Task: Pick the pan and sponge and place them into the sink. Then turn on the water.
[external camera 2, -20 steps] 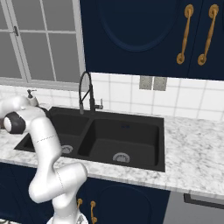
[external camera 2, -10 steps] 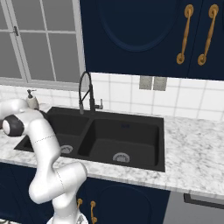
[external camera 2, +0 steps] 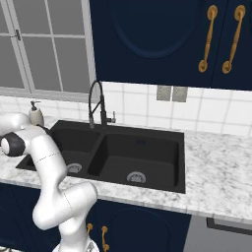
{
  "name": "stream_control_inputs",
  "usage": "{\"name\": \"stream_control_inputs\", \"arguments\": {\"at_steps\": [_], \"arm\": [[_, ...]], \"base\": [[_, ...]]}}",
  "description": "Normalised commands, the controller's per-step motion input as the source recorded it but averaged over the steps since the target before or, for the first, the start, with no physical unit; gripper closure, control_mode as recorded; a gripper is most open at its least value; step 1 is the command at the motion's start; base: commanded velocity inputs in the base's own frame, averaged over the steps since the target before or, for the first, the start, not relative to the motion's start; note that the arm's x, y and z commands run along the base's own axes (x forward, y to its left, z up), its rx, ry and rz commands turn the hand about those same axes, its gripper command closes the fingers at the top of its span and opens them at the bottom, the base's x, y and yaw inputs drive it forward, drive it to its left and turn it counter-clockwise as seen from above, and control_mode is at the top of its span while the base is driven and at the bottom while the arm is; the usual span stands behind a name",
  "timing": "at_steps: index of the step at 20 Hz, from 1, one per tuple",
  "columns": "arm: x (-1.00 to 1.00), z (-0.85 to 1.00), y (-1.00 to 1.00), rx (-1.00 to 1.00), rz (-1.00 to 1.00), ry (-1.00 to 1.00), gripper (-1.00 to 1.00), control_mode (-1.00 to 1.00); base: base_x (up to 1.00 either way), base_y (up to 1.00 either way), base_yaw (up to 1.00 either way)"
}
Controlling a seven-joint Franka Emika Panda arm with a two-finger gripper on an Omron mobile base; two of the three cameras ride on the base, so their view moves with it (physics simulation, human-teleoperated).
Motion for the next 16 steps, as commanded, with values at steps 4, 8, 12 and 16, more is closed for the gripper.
{"name": "stream_control_inputs", "arguments": {"at_steps": [4,8,12,16], "arm": [[-0.13,-0.2,-0.49,-0.02,0.0,0.0,1.0,-1.0],[-0.27,0.0,-0.6,0.0,0.0,0.0,1.0,-1.0],[-0.51,0.58,-0.49,0.02,0.0,-0.2,1.0,-1.0],[-0.63,0.69,-0.35,0.01,0.0,-0.21,1.0,-1.0]], "base": [[0.0,0.0,0.0],[0.0,0.0,0.0],[0.0,0.0,0.0],[0.0,0.0,0.0]]}}
